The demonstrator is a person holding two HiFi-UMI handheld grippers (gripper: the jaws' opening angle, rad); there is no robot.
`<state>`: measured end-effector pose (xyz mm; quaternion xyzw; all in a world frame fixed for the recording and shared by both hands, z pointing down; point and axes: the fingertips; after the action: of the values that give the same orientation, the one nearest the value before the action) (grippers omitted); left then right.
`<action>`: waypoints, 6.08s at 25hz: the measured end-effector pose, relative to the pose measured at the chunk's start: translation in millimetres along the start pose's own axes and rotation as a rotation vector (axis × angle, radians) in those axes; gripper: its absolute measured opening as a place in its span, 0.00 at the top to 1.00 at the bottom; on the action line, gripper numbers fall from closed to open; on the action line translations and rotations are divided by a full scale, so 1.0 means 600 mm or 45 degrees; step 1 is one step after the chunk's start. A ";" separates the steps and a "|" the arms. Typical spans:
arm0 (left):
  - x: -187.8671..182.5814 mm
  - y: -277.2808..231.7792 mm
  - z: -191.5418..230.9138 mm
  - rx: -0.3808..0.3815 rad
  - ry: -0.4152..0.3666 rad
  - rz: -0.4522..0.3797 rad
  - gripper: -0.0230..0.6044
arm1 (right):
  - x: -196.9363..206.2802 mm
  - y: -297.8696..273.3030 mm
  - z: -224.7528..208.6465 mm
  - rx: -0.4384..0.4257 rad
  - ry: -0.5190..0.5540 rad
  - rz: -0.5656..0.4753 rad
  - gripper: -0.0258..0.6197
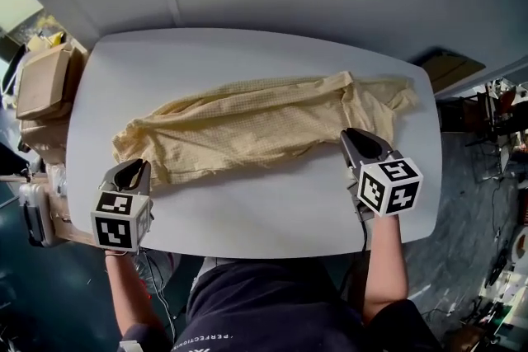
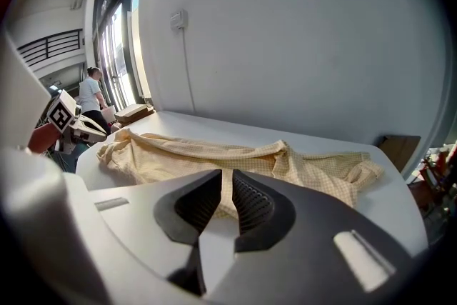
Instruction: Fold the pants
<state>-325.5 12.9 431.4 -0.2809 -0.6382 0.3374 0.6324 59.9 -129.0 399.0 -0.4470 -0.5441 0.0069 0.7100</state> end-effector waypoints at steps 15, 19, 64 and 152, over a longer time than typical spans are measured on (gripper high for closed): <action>-0.119 -0.068 -0.469 0.413 -0.107 -0.102 0.90 | 0.122 0.106 -0.151 -0.240 0.088 0.078 0.84; -0.122 -0.100 -0.577 0.500 -0.181 -0.067 0.90 | 0.172 0.124 -0.170 -0.308 0.206 0.151 0.83; -0.195 -0.189 -0.752 0.574 -0.321 0.020 0.93 | 0.098 0.079 -0.262 -0.363 0.738 0.156 0.92; 0.127 0.018 0.126 0.003 0.228 0.012 0.97 | -0.082 -0.186 0.718 -1.030 0.699 -0.001 0.79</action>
<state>-405.0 73.9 472.1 -0.3122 -0.5773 0.3149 0.6856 -349.1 49.8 436.2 -0.6721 -0.2961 -0.3235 0.5966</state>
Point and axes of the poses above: the fingertips, and each gripper's own axes: y backward along the fingers, z to its left, x out of its underside, and after that the axes turned 6 degrees about y, right-handed
